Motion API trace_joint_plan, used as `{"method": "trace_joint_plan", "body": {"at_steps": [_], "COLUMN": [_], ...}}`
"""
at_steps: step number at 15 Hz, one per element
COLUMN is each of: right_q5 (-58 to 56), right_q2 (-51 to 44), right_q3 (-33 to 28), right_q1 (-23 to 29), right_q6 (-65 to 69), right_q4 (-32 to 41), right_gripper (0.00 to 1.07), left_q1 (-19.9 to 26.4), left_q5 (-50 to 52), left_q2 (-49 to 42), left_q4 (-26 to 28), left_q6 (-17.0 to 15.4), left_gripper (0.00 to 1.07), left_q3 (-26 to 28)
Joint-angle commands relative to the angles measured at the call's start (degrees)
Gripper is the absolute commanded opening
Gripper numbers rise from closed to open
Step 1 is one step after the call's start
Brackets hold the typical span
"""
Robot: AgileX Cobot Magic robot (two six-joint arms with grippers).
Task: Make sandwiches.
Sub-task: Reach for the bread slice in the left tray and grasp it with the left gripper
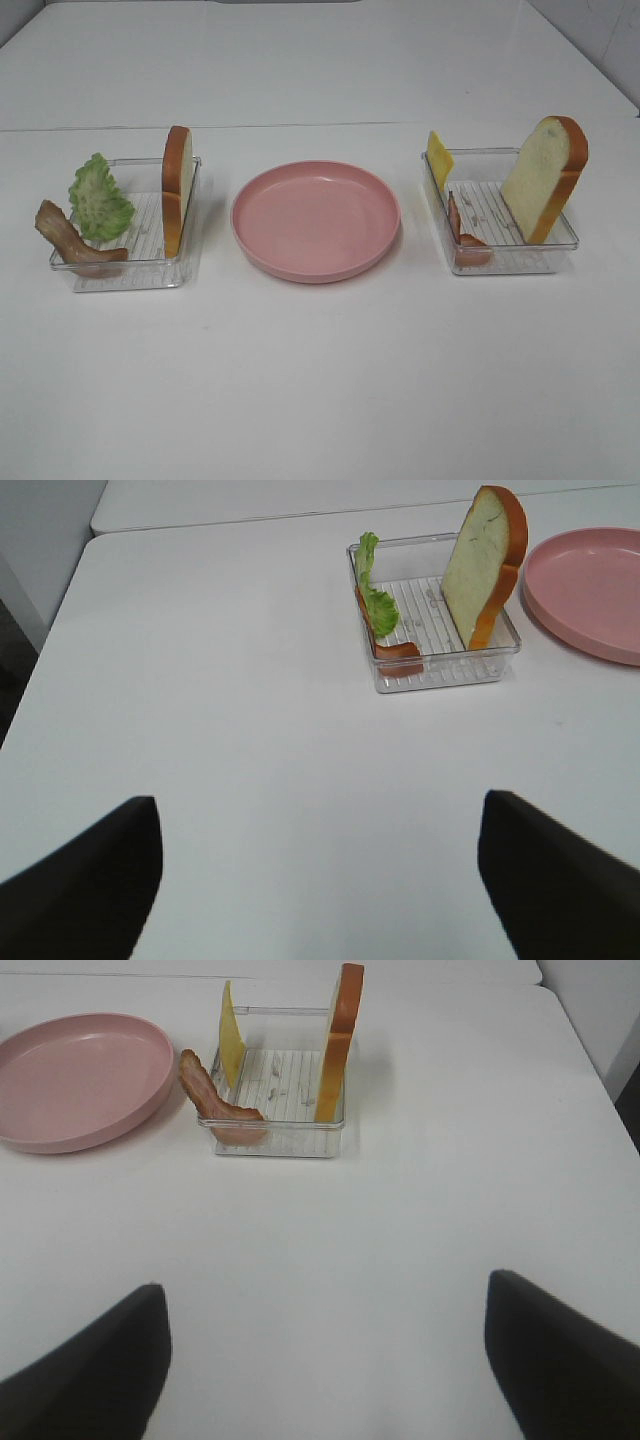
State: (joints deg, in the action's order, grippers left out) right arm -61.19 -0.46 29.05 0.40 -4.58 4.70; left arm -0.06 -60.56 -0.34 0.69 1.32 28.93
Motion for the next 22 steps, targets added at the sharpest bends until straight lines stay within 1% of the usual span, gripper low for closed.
{"method": "trace_joint_plan", "body": {"at_steps": [1, 20, 22], "right_q5": [0.40, 0.40, 0.40], "right_q2": [-0.74, -0.74, -0.74], "right_q3": [-0.06, -0.06, -0.06], "right_q1": [-0.40, -0.40, -0.40], "right_q6": [-0.34, -0.34, -0.34], "right_q4": [0.17, 0.17, 0.17], "right_gripper": [0.80, 0.80, 0.80], "left_q1": [0.29, 0.29, 0.29], "left_q5": [0.69, 0.69, 2.46], "left_q2": [-1.15, -1.15, -1.15], "left_q4": [0.40, 0.40, 0.40], "left_q6": [0.06, 0.06, 0.06], "left_gripper": [0.81, 0.81, 0.81], "left_q3": [-0.34, -0.34, 0.86]}}
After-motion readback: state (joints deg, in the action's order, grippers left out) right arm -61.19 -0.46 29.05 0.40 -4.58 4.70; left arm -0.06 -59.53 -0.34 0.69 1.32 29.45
